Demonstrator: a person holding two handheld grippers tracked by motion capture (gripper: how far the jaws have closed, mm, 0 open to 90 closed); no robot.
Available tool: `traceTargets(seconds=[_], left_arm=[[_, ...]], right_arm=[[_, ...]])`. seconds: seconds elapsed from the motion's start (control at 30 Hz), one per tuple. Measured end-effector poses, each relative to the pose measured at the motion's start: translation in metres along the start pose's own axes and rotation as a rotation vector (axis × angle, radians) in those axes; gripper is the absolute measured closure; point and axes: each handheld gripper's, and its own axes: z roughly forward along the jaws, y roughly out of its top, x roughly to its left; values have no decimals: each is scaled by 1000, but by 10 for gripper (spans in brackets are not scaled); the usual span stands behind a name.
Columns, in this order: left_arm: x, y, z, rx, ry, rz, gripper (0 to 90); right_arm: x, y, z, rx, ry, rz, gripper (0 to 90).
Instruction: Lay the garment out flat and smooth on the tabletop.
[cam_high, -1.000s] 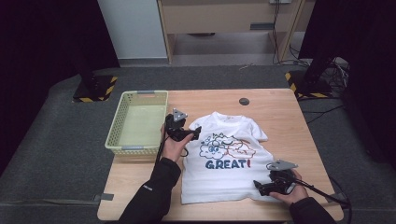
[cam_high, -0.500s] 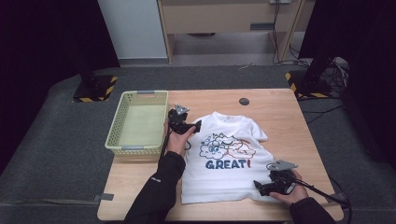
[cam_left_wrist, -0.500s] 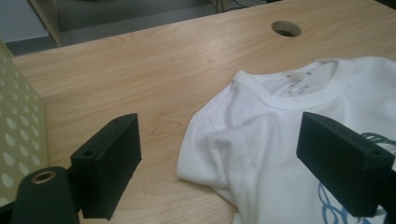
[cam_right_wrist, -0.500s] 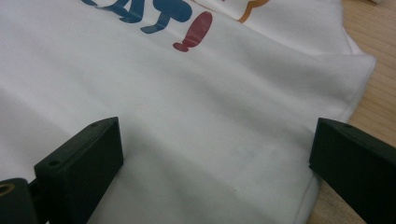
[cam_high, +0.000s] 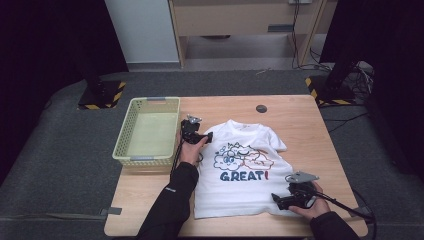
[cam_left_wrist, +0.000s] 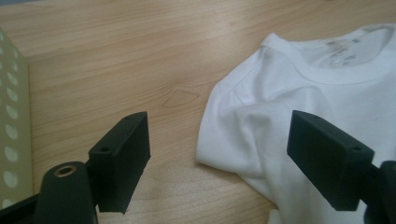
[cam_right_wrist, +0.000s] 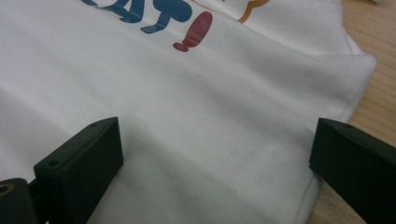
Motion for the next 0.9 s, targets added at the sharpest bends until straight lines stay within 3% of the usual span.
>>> traceTargets(seconds=[0.43,0.9], left_arm=[[12,-10,17,44,9,-43,284],[8,-13,24,54,5,-10,425]], right_arm=[[0,0,0,1,2,-2,27],[0,0,0,2,4,-4,26]])
